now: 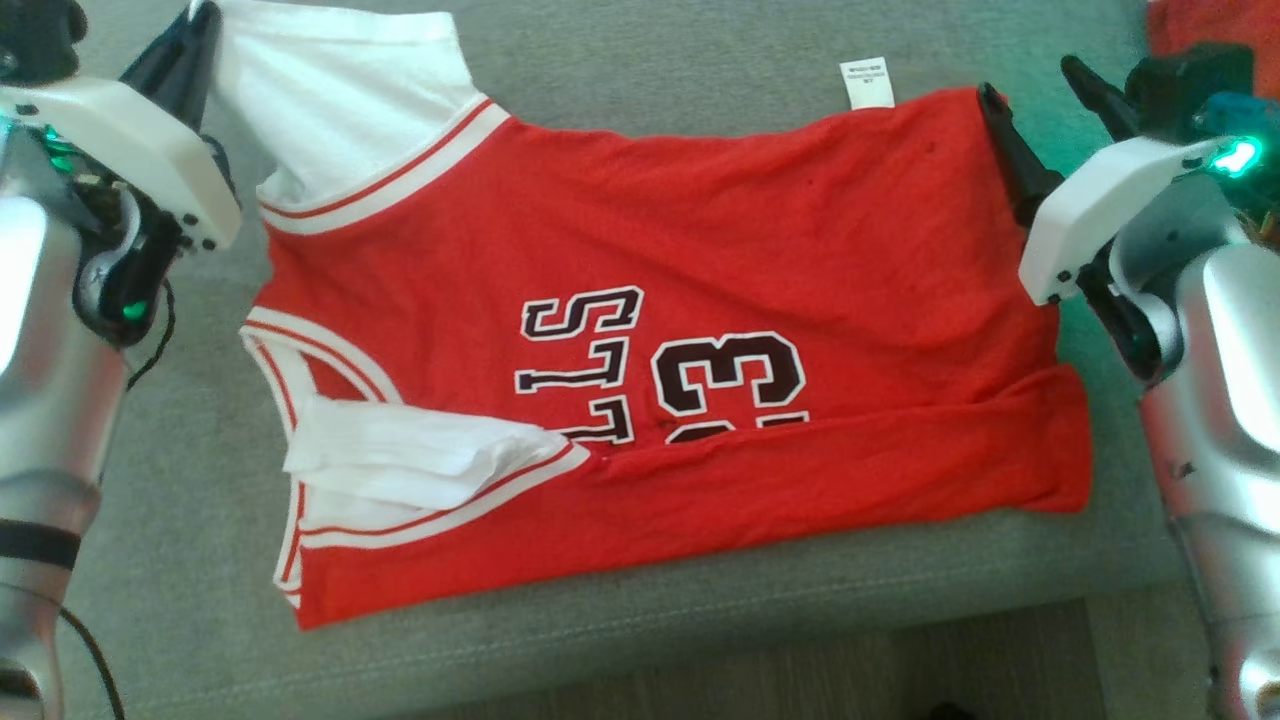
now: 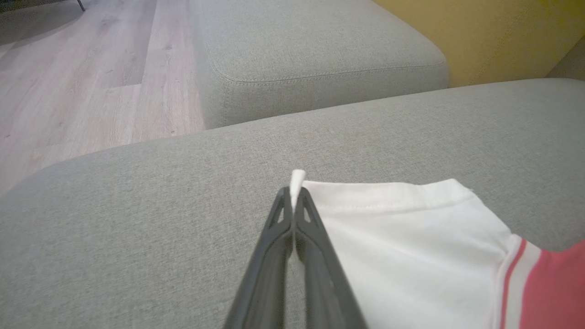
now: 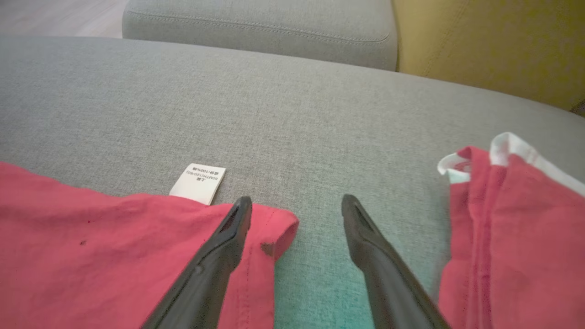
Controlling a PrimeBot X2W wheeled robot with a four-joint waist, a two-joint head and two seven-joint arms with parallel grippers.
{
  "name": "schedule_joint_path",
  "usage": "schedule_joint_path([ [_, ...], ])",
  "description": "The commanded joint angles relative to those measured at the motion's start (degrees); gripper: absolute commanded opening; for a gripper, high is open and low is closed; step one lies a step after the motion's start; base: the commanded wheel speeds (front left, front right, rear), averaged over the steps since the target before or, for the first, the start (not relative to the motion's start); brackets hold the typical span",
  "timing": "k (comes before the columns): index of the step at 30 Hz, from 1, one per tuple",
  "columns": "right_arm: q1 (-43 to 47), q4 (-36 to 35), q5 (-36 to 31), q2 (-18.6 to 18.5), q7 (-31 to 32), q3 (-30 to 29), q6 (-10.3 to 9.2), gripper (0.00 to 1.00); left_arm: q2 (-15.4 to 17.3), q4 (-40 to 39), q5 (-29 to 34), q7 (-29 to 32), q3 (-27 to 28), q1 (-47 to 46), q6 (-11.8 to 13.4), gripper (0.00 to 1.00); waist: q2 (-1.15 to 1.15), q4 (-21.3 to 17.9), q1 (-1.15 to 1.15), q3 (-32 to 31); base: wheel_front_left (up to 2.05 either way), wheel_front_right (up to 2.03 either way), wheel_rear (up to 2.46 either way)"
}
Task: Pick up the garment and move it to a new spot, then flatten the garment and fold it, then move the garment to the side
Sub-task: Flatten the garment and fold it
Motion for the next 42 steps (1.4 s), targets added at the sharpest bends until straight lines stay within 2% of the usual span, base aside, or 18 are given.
schedule_joint_path([
  [1,-2.5,0.5,1.6,-1.2,0.7,1.8,-0.02,1.00,2.4,-1.9,0.0,-1.0,1.8,-1.3,0.1,0.00,0.00,1.0,0.00,-0.2,0.00,0.00,0.00],
  [7,-5.9,7.5,4.1,-3.7,1.2,4.3,-0.02,1.00,1.8,-2.3,0.0,-1.8,1.3,-1.5,0.2,0.00,0.00,2.0,0.00,-0.1,0.00,0.00,0.00],
  [17,-9.0,14.8,6.7,-4.6,-0.3,9.3,-0.02,1.00,1.7,-3.0,0.1,-1.1,0.1,-2.5,0.2,0.00,0.00,2.3,0.00,0.2,0.00,0.00,0.00],
  [32,-13.2,23.7,9.8,-5.0,-6.0,19.1,-0.02,1.00,1.7,-3.7,-0.4,0.0,-1.3,-2.7,0.2,0.00,0.00,3.0,0.00,0.5,0.00,0.00,0.00],
  [33,-13.4,24.2,10.2,-5.1,-5.8,19.9,-0.02,0.40,1.7,-3.7,-0.5,0.0,-1.3,-2.7,0.2,0.00,0.00,3.0,0.00,0.4,0.00,0.00,0.00],
  [34,-13.6,24.6,10.5,-5.2,-5.9,20.9,-0.02,0.00,1.7,-3.6,-0.5,0.0,-1.4,-2.7,0.2,0.00,0.00,3.1,0.00,0.3,0.00,0.00,0.00],
  [42,-14.5,26.5,12.8,-6.6,-10.7,25.2,-0.02,0.00,1.6,-2.8,-1.0,-1.4,-1.3,-1.4,0.7,0.00,0.00,2.7,0.00,-2.0,0.00,0.00,0.00],
])
